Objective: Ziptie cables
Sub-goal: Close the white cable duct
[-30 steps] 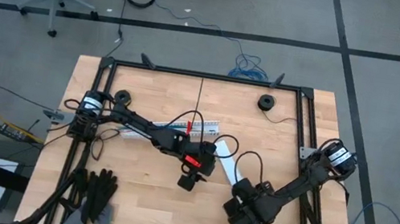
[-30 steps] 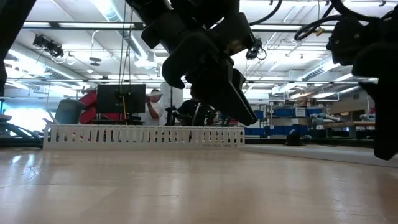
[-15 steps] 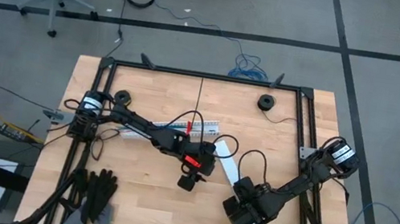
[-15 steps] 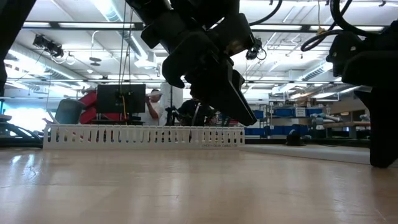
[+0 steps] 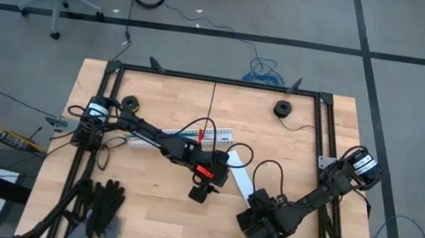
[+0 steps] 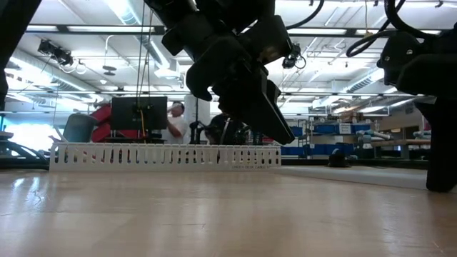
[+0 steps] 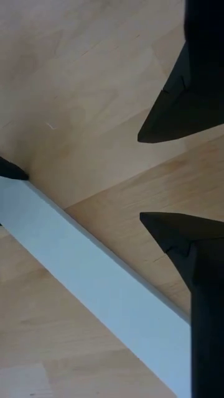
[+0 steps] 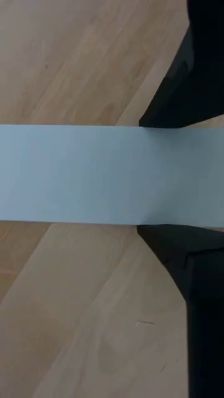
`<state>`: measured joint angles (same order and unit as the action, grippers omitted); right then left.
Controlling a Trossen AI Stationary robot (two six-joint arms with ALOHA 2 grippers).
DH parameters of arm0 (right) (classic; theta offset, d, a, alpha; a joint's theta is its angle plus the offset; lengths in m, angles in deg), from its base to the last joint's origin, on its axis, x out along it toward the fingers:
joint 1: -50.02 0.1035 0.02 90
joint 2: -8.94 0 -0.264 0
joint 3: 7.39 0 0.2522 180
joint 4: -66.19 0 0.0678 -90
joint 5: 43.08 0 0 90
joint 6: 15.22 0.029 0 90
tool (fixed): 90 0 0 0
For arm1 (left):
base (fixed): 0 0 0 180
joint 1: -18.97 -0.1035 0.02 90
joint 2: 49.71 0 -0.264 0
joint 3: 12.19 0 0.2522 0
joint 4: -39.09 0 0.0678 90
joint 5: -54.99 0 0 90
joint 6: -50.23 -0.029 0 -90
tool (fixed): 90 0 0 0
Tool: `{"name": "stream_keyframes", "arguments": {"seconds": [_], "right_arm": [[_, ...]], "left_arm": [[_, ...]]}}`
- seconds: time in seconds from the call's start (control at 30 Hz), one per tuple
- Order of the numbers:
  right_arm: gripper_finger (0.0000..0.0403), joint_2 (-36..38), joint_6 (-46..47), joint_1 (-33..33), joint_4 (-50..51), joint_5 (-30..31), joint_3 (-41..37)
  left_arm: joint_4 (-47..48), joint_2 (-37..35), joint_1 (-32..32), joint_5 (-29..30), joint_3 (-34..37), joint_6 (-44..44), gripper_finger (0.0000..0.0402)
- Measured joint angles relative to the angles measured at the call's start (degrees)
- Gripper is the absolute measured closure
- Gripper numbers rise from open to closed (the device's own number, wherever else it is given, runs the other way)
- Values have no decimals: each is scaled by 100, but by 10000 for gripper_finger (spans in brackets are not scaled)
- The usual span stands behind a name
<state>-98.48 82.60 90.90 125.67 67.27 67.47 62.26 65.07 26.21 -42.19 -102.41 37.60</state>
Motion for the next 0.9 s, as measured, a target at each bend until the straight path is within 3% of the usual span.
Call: {"name": "stream_keyframes", "arguments": {"seconds": [0.17,0.4,0.9], "right_arm": [[182,-21,0,-2,186,-3,78],[197,-35,-25,22,509,59,274],[192,215,-24,102,819,473,254]], "left_arm": [[63,-2,0,0,0,-2,234],[175,-2,0,-2,-59,102,234],[1319,-34,0,-454,-689,172,234]]}}
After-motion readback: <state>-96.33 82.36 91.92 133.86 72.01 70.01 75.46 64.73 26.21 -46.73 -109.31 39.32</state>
